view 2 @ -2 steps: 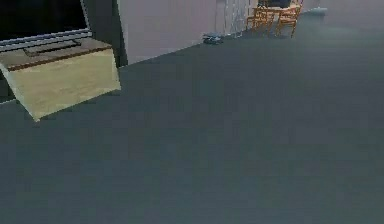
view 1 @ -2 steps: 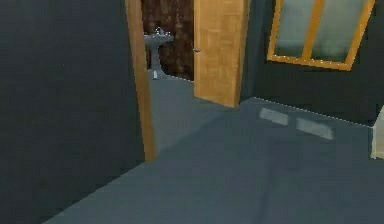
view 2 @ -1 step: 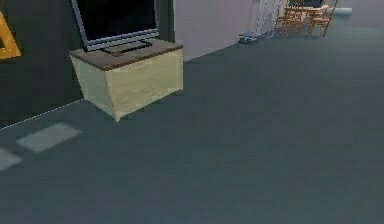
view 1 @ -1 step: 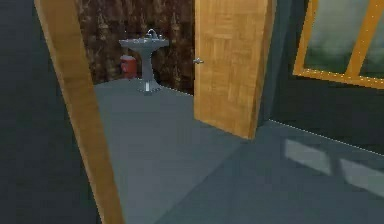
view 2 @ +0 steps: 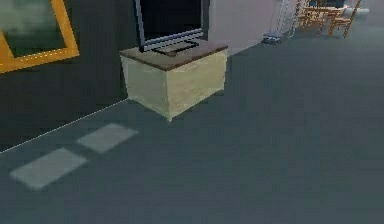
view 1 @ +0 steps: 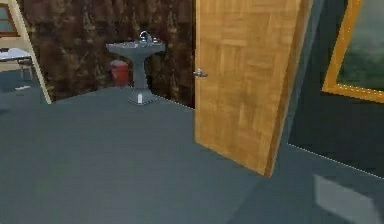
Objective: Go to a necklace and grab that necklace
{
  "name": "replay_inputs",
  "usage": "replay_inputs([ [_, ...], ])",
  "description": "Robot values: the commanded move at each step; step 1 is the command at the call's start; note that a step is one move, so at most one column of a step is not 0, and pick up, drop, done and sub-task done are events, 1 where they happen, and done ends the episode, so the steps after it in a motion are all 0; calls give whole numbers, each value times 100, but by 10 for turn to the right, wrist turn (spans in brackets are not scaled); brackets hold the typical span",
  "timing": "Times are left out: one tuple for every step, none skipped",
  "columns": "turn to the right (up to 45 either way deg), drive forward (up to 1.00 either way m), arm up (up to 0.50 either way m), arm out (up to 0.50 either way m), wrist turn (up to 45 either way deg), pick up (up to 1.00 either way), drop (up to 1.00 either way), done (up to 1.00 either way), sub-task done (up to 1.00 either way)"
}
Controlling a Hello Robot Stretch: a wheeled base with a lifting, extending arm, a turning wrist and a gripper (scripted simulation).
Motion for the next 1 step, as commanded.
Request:
replay_inputs([
  [-30, 0, 0, 0, 0, 0, 0, 0, 0],
])
